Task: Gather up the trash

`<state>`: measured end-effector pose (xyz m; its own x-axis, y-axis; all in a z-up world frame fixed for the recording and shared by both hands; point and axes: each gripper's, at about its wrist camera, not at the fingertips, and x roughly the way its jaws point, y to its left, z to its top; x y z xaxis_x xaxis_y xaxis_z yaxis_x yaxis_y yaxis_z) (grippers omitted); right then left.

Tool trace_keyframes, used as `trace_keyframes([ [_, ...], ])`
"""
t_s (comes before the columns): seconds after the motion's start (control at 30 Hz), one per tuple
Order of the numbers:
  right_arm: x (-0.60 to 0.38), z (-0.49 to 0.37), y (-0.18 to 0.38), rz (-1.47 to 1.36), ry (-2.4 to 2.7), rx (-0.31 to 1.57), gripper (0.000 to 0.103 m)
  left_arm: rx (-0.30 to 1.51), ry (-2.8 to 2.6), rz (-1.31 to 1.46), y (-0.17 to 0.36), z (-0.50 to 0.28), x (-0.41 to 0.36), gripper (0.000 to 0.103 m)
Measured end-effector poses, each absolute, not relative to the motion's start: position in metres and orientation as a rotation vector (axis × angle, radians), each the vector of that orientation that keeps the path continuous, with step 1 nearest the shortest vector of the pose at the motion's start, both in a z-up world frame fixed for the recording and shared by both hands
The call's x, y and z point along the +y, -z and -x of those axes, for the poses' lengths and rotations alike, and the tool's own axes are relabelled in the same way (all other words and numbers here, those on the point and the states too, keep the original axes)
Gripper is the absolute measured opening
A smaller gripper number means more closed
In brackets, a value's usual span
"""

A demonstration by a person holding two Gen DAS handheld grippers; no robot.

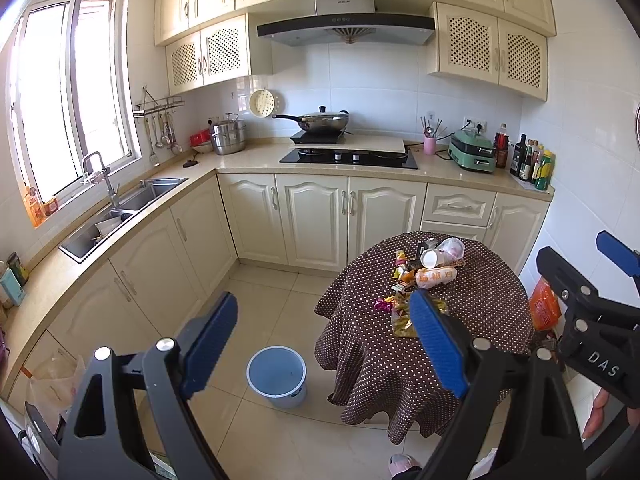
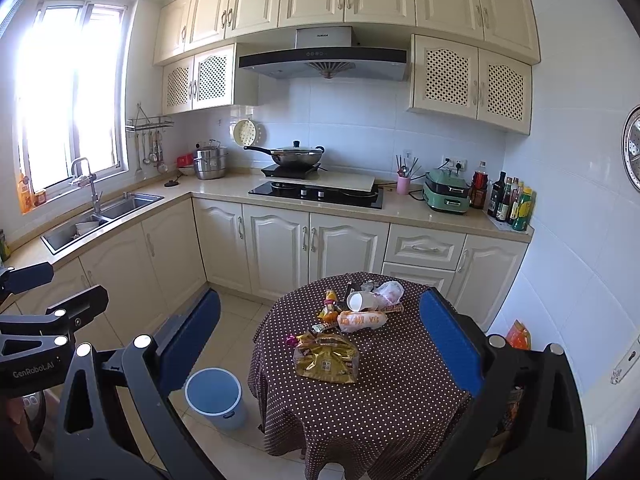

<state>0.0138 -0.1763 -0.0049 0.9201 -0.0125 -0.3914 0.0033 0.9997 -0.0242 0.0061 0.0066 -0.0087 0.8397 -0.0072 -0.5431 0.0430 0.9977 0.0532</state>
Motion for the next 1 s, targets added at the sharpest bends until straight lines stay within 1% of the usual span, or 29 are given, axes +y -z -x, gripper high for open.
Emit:
trace_keyframes([
  [1.0, -0.16, -0.029, 0.008, 0.036, 0.001, 0.418, 0.096, 0.593, 0.03, -0.055, 0.013, -0.021, 0.023, 0.086],
])
